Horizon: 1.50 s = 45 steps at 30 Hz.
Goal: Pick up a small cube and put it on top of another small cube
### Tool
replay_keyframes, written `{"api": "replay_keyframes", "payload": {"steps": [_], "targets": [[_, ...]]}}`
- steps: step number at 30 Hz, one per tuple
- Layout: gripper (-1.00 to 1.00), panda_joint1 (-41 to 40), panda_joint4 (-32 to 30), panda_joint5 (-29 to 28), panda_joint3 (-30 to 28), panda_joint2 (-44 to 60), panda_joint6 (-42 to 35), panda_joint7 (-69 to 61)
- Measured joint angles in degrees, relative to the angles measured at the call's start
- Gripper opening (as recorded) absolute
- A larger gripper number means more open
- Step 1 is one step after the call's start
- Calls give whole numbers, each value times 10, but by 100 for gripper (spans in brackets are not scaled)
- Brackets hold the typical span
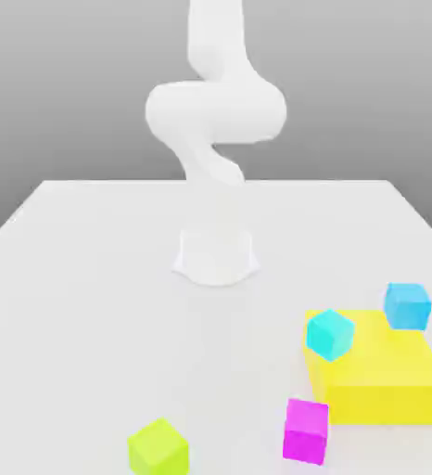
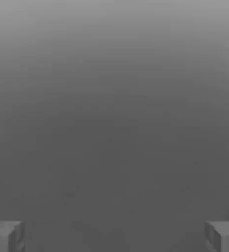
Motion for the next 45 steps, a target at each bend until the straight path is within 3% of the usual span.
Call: {"api": "replay_keyframes", "payload": {"steps": [10, 17, 27, 31, 32, 39, 45], "targets": [[0, -86, -25, -51, 53, 212, 74, 174], [0, -116, -42, -80, 58, 358, 126, 289], [0, -130, -66, -39, 49, 555, 209, 388], [0, -119, -53, -51, 35, 639, 272, 405], [-100, -116, -50, -54, 31, 654, 284, 408], [-100, -116, -50, -54, 31, 654, 286, 408], [-100, -112, -77, -30, 70, 543, 202, 385]]}}
